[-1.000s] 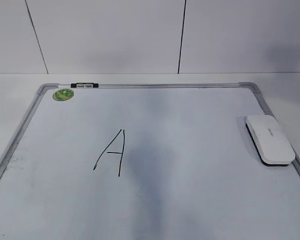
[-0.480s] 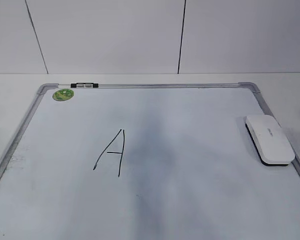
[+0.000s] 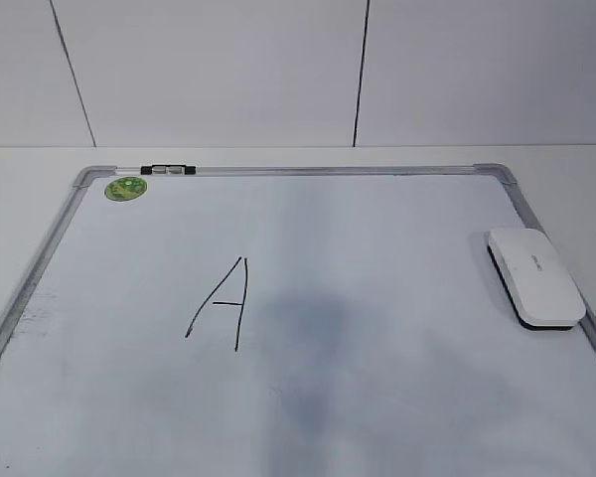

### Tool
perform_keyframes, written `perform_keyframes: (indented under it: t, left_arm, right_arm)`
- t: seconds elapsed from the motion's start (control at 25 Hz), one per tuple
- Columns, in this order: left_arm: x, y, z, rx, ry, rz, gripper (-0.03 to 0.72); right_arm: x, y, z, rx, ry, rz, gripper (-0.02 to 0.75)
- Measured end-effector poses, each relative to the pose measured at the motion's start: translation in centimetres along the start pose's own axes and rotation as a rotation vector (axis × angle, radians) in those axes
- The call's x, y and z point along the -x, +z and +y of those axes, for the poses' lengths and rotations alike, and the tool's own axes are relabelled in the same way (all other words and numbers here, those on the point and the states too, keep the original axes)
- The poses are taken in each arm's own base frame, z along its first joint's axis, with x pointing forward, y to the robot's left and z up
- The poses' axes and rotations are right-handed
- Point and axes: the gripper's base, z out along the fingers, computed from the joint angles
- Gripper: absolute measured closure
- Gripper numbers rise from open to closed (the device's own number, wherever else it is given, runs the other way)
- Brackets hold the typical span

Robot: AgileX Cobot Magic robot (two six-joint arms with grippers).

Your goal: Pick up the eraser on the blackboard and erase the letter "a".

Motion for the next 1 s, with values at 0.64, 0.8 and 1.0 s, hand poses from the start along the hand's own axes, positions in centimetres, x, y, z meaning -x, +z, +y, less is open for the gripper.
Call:
perform_keyframes:
  t: [0.64, 0.8, 1.0]
  left_arm:
    - [-4.8, 4.1, 0.9, 0.01, 0.02, 0.128, 0.443]
    - [-4.5, 4.5, 1.0, 0.011, 0.041, 0.078, 0.443]
    - [-4.3, 5.3, 1.1, 0.013, 0.054, 0.032, 0.443]
  right_arm:
    - [-7.0, 4.2, -1.6, -0.106, -0.045, 0.117, 0.197]
    - [-7.7, 5.1, -1.9, -0.135, -0.057, 0.156, 0.197]
    - [-7.8, 5.4, -2.1, -0.158, -0.068, 0.158, 0.197]
